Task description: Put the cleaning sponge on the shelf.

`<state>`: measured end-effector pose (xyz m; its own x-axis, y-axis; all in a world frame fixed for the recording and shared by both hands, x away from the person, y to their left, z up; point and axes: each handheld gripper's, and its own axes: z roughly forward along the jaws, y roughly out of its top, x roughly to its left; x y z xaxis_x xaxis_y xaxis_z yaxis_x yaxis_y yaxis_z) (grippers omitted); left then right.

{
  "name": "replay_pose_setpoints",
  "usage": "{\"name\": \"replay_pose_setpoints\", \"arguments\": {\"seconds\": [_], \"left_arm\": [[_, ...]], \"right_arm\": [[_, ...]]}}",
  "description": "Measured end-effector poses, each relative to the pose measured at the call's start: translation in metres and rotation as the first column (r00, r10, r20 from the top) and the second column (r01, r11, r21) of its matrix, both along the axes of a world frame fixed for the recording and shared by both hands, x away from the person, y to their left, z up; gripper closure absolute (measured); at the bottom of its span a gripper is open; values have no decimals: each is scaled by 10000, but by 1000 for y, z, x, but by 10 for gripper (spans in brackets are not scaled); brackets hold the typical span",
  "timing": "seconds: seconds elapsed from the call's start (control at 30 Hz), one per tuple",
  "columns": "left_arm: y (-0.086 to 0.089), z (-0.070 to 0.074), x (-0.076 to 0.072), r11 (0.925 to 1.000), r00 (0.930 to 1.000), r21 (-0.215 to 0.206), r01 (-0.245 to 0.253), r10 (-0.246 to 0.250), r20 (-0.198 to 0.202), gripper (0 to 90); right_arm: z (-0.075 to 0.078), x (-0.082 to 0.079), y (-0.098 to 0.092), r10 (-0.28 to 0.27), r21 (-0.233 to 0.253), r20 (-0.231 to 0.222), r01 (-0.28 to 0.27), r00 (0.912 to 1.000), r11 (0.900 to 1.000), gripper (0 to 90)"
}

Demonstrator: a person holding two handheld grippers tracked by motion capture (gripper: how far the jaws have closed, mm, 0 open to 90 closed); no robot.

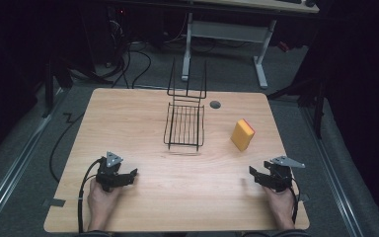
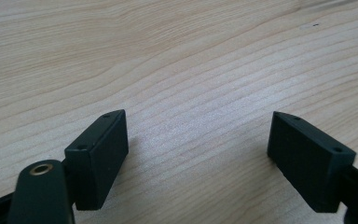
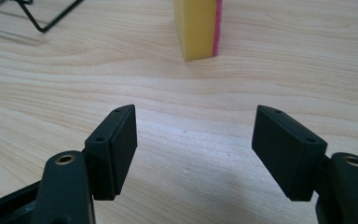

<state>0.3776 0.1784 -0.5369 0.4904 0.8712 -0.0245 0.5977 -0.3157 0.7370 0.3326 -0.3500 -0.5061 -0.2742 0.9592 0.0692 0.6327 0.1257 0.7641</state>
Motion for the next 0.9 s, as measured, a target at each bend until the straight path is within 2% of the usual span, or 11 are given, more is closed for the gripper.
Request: {"name": "replay_pose_setpoints", "arguments": {"seconds": [0.33,0.37,0.43,0.9], "left_arm": [[0,0,0,10000,10000,11,2,-2,1,209],[0,0,0,10000,10000,11,3,-3,-1,209],[0,0,0,10000,10000,9,-10,10,15,209],[0,0,0,10000,10000,27,-8,8,17,209]], "right_arm": [[11,-1,4,304,139,332,-309,9990,9994,305],[12,-1,5,226,232,290,-233,9993,9995,305],[15,-1,6,234,367,481,-252,9986,9990,306],[33,4,10,489,263,915,-515,9946,9983,306]]}}
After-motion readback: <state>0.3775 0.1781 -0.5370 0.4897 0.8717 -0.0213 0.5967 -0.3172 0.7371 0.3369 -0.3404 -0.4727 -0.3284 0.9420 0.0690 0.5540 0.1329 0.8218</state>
